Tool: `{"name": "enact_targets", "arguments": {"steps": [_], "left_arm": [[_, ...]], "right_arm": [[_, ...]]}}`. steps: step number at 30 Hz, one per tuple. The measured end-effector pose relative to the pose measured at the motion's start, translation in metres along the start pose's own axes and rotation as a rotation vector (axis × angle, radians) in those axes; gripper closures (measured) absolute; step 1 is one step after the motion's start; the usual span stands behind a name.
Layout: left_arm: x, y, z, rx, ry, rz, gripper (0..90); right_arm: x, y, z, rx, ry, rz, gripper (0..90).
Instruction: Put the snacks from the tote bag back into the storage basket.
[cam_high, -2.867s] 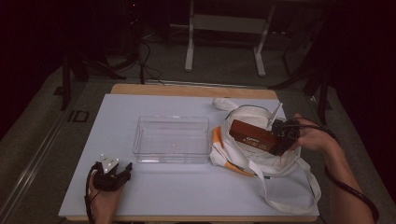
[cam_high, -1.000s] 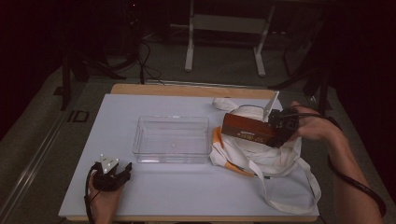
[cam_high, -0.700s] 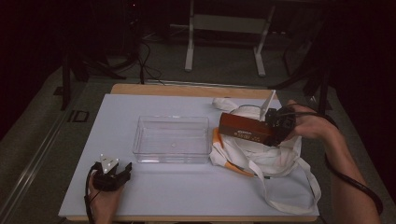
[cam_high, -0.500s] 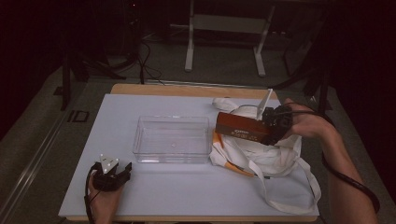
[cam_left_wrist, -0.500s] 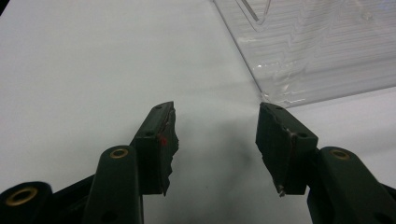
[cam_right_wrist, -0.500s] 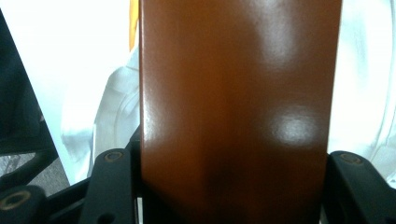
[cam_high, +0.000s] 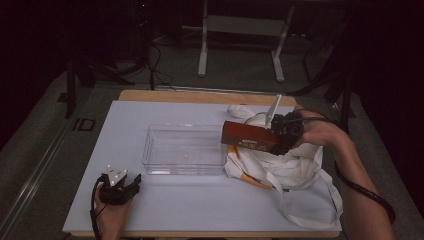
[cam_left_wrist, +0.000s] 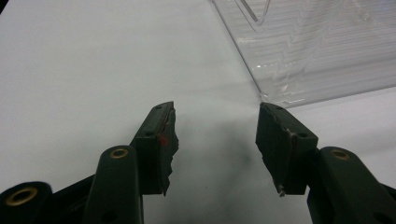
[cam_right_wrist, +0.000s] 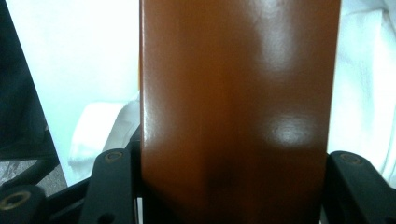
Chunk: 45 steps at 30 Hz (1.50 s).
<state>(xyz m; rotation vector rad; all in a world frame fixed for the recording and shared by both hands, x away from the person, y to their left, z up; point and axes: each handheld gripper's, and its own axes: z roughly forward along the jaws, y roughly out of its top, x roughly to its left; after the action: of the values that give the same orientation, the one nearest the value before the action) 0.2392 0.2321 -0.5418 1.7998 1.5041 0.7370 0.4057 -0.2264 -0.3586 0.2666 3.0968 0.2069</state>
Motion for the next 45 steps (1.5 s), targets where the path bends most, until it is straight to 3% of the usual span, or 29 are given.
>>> {"name": "enact_targets", "arguments": {"steps": [22,45], "left_arm": [[0.0,0.0,0.0,0.0,-0.002,-0.002,47.8],[0.001,0.0,0.0,-0.005,-0.007,-0.011,47.7]], "right_arm": [[0.004,0.029,0.001,0.014,0.001,-0.048,43.3],[0.008,0.06,0.001,-0.015,0.011,-0.097,43.3]]}}
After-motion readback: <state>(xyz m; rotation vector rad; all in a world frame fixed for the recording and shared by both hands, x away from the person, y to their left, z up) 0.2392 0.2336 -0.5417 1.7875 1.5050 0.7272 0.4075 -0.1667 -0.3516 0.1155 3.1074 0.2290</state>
